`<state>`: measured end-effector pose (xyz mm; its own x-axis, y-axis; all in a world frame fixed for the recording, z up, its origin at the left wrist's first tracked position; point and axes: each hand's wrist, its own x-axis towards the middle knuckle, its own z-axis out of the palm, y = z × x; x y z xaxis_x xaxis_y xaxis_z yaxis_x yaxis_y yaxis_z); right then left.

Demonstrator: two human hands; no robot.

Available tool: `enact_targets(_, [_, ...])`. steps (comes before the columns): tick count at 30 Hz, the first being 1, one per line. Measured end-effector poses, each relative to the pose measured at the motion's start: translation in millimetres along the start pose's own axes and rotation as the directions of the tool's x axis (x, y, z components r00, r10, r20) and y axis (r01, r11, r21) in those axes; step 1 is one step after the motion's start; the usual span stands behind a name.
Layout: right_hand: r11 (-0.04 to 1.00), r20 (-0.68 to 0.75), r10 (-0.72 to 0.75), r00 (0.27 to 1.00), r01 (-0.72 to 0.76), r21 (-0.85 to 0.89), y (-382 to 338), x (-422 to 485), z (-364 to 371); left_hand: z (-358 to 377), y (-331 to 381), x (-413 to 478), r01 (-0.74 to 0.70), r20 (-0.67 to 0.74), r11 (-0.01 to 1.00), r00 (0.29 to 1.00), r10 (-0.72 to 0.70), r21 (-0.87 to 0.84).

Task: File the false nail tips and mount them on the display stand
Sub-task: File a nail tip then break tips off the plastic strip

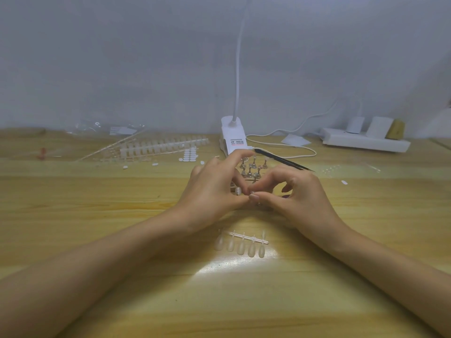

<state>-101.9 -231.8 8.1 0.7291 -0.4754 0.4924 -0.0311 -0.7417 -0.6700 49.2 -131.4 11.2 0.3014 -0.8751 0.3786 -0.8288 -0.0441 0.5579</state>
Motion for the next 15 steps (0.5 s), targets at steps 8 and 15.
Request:
enact_targets(8, [0.987, -0.036, -0.071, 0.997, 0.065, -0.148, 2.6, -2.5, 1.5, 1.4, -1.5, 0.0, 0.009, 0.002, 0.999, 1.000, -0.009, -0.035])
enact_targets(15, [1.000, -0.004, -0.022, 1.000, 0.022, 0.005, 2.9, -0.3, -2.5, -0.4, 0.4, -0.7, 0.019, 0.004, 0.999, 1.000, -0.019, -0.043])
